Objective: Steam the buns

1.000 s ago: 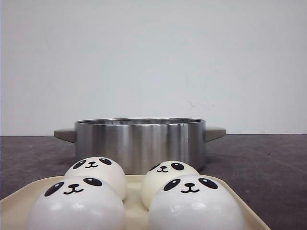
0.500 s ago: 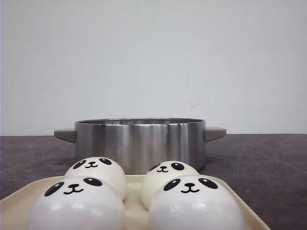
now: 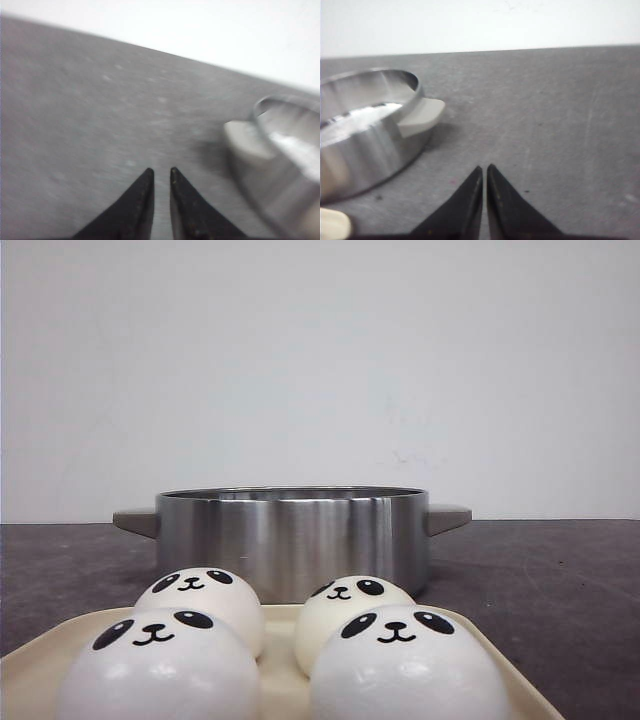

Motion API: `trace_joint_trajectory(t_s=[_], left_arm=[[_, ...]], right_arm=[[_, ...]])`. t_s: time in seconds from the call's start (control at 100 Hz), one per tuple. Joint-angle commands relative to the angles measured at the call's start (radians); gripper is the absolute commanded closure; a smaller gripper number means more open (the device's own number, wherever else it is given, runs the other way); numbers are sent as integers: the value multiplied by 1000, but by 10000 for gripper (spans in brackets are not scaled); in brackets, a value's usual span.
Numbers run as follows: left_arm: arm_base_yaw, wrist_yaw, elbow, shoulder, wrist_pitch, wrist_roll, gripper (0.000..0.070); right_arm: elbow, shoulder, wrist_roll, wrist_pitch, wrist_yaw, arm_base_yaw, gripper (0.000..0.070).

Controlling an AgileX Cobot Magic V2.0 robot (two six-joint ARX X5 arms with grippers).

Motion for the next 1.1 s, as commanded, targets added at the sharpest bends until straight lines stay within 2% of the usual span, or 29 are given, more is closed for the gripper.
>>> trace_joint_trajectory(t_s=[0.0, 0.09, 0.16, 0.19, 0.24, 0.3, 0.34, 0.42, 0.5, 0.61, 0.72, 0.81, 0.92, 0.95, 0.99, 1.02, 1.07, 1.09], left_arm=[[1, 28, -3, 0, -23, -161, 674], [1, 120, 3, 0, -56, -189, 683], [1, 216, 19, 0, -57, -228, 689], [1, 249, 30, 0, -59, -246, 688], [1, 283, 60, 1, -82, -290, 685], [0, 277, 122, 2, -142, -358, 685], [0, 275, 179, 6, -175, -365, 685], [0, 278, 308, 32, -203, -302, 685], [0, 280, 455, 85, -207, -225, 685], [0, 280, 643, 209, -235, -101, 686], [0, 284, 786, 349, -328, 5, 687], [0, 287, 843, 435, -391, 54, 667], [-1, 279, 845, 478, -434, 53, 665], [-1, 279, 845, 487, -451, 51, 655], [-3, 279, 845, 492, -463, 47, 603], [-7, 279, 844, 493, -468, 45, 517], [-19, 280, 845, 492, -462, 45, 324], [-24, 280, 845, 492, -457, 45, 245]], right_arm=[[-2, 0, 138, 2, -4, 2, 693], [-1, 0, 236, 8, -14, 2, 693], [17, 0, 287, 26, -91, 2, 696], [40, 0, 279, 18, -111, 2, 697], [103, 0, 240, -33, -102, 4, 697], [205, 4, 163, -116, -45, 5, 697], [280, 15, 102, -155, 0, 5, 697], [428, 49, 6, -167, 37, 5, 697], [568, 113, 0, -144, 40, 5, 697], [727, 227, -6, -150, -10, 5, 697], [822, 330, -32, -189, -61, 5, 697], [849, 382, -30, -191, -110, 5, 696], [851, 402, -2, -184, -155, 5, 683], [851, 402, 6, -186, -165, 5, 654], [851, 402, 10, -186, -181, 5, 554], [851, 402, 15, -186, -196, 5, 437], [851, 402, 18, -189, -226, 5, 211], [851, 402, 21, -190, -236, 5, 141]])
